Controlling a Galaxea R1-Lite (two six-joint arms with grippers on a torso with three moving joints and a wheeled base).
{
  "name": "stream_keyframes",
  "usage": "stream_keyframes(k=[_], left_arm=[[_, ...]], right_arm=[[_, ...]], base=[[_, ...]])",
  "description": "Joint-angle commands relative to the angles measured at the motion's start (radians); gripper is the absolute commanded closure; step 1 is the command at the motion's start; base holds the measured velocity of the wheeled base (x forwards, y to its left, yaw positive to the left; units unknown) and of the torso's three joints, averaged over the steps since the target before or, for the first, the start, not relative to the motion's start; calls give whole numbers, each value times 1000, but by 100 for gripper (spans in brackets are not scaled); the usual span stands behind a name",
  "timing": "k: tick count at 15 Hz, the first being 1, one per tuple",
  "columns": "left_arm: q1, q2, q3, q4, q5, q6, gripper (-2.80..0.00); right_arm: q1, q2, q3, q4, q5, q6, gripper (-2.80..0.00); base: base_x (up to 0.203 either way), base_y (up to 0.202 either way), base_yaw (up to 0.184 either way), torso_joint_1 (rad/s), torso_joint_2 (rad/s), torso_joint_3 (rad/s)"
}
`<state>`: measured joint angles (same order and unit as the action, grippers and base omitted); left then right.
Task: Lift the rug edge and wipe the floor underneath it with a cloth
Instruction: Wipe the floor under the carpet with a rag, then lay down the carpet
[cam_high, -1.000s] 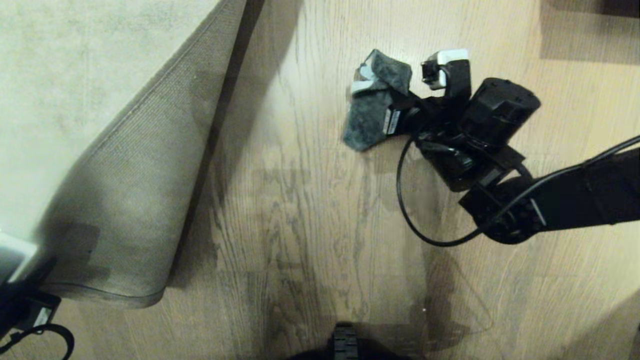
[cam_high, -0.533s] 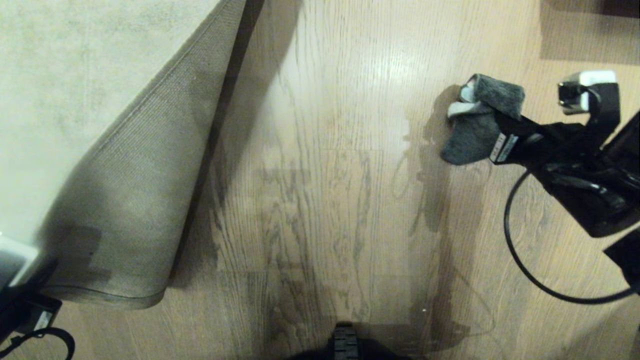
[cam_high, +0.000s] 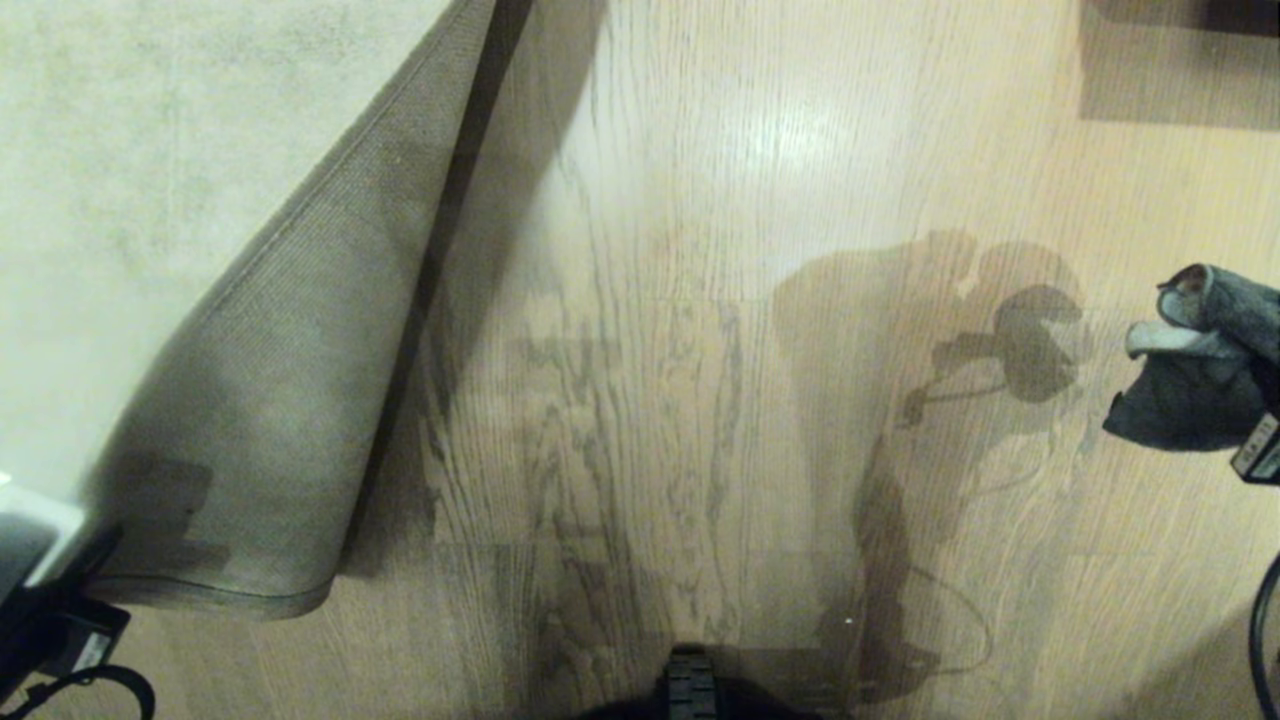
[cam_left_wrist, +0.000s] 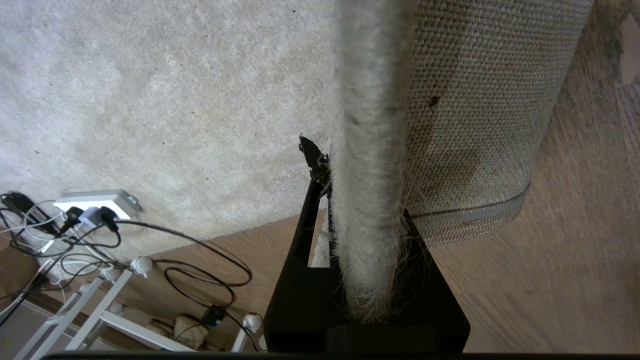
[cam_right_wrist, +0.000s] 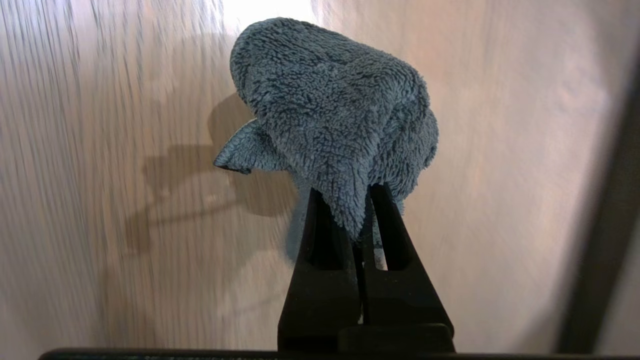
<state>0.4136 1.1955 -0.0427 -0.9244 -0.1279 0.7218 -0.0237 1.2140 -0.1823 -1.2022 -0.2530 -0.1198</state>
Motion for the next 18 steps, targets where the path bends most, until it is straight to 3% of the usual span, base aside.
stream_keyframes(k=[1,4,10,14,16,18], left_arm=[[-3,-1,3,-5,-1,5,0],[-6,-1,3,-8,-1,5,0],[-6,-1,27,-33,-1,5,0],[-6,0,32,-37,-1,5,0],[-6,1,36,-42,-1,5,0],[-7,1,43,-44,-1,6,0]], right_arm=[[-18,-168,120,4,-1,0,0],[-19,-280,179,83,3,4,0],[-15,-715,182,557,19,6,0],[10,-1124,175,976,101,6,0],[22,-1212,160,1180,162,14,0],[27,-1214,182,1193,244,63,0]], base=[[0,0,0,0,0,0],[0,0,0,0,0,0],[0,0,0,0,0,0],[0,0,0,0,0,0],[0,0,0,0,0,0],[0,0,0,0,0,0]])
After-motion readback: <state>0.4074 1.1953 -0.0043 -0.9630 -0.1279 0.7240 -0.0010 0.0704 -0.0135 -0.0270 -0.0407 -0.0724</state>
